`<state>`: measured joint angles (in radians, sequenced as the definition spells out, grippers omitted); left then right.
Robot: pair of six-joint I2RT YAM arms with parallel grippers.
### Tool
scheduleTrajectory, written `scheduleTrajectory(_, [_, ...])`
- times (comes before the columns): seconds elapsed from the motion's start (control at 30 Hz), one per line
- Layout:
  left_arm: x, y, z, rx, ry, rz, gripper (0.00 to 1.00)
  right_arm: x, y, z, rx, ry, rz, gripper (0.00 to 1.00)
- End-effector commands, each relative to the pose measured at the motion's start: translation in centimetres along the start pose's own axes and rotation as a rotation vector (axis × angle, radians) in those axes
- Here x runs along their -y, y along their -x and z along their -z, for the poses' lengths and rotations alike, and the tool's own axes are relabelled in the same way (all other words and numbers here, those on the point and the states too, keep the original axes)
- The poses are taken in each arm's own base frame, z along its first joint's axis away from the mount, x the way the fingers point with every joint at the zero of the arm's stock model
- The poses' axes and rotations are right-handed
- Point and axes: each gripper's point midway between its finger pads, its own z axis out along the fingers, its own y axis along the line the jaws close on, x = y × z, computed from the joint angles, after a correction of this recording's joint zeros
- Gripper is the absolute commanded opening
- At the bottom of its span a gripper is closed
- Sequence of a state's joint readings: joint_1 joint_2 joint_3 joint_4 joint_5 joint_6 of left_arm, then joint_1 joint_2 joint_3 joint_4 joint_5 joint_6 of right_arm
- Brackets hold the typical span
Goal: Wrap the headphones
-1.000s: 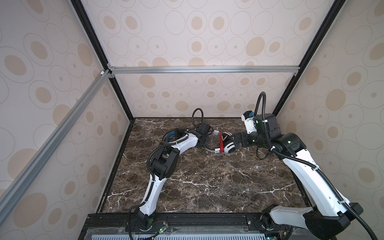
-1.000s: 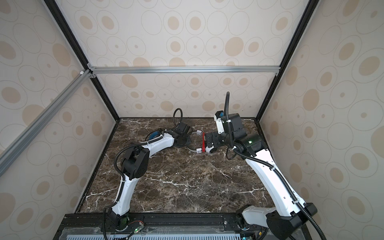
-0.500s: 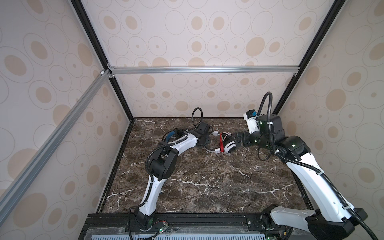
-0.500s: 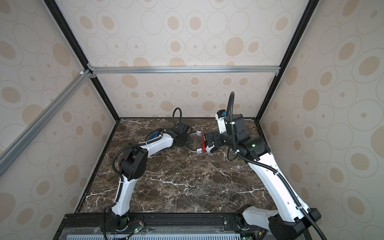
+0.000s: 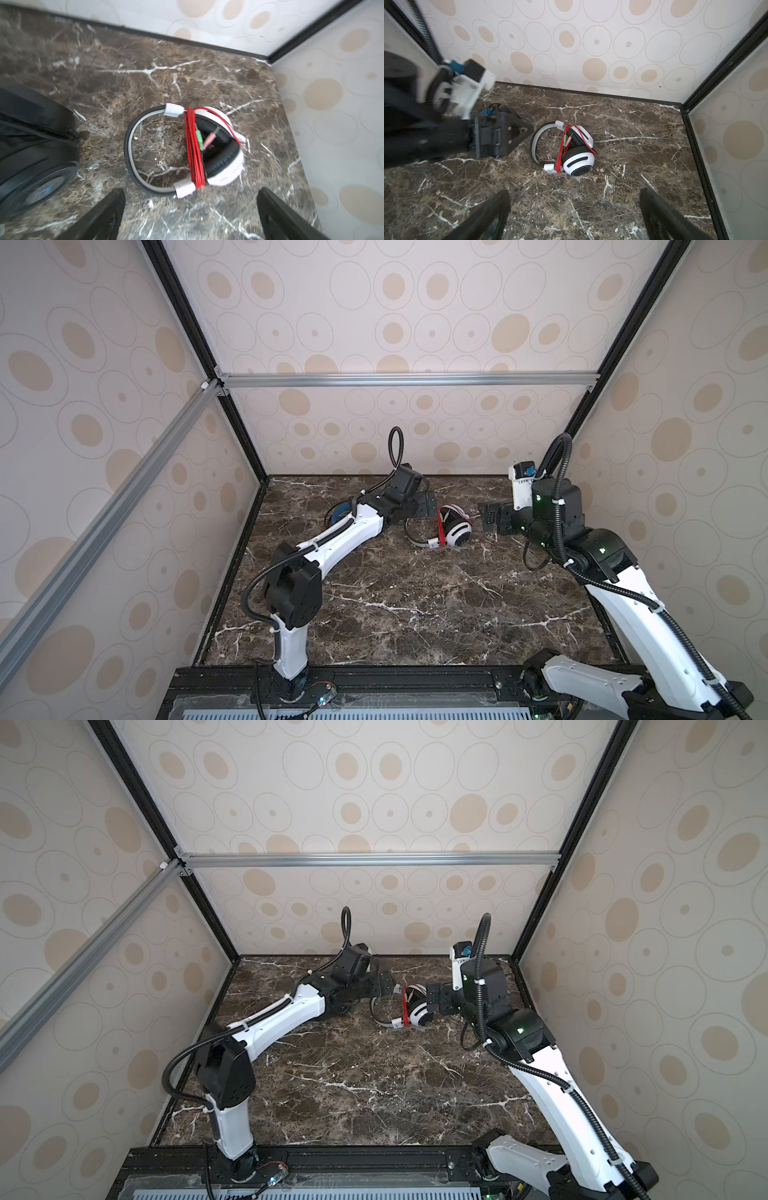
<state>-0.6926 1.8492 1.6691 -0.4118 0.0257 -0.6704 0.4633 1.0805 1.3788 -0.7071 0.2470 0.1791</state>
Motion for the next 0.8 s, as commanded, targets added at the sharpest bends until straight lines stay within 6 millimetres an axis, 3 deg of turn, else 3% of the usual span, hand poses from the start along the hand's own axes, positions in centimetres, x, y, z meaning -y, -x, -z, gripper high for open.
scheduleTrajectory(0.0, [0.9,-2.0,4.2,0.018,-0.018,-0.180,0.98,2.1,-1.9,-0.7,-0.006,-0.109,-0.038,1.00])
scheduleTrajectory(0.07, [-0.4,-3.1,6.8,0.091,-0.007,-0.225,0.98,3.0,-3.7,-1.3,-0.028,-0.160,-0.036,1.00])
scheduleTrajectory(0.17, [-4.3,-4.3,11.1,0.212,0.039,-0.217,0.98,4.6,-6.5,-2.2,-0.058,-0.238,-0.022,1.00])
scheduleTrajectory(0.43, [-19.1,-5.8,21.0,0.423,0.463,-0.063,0.98,10.5,-14.1,-4.3,-0.005,-0.457,-0.186,1.00])
scheduleTrajectory(0.5, [-22.5,-6.7,22.6,0.463,0.584,-0.028,0.98,11.8,-16.0,-5.3,0.004,-0.508,-0.198,1.00])
scheduleTrajectory(0.63, [-28.0,-8.2,23.3,0.481,0.732,0.017,0.98,14.4,-19.1,-7.1,0.034,-0.601,-0.176,1.00])
scheduleTrajectory(0.77, [-31.2,-8.4,23.5,0.502,0.839,0.062,0.98,15.4,-18.7,-8.7,0.056,-0.568,-0.167,1.00])
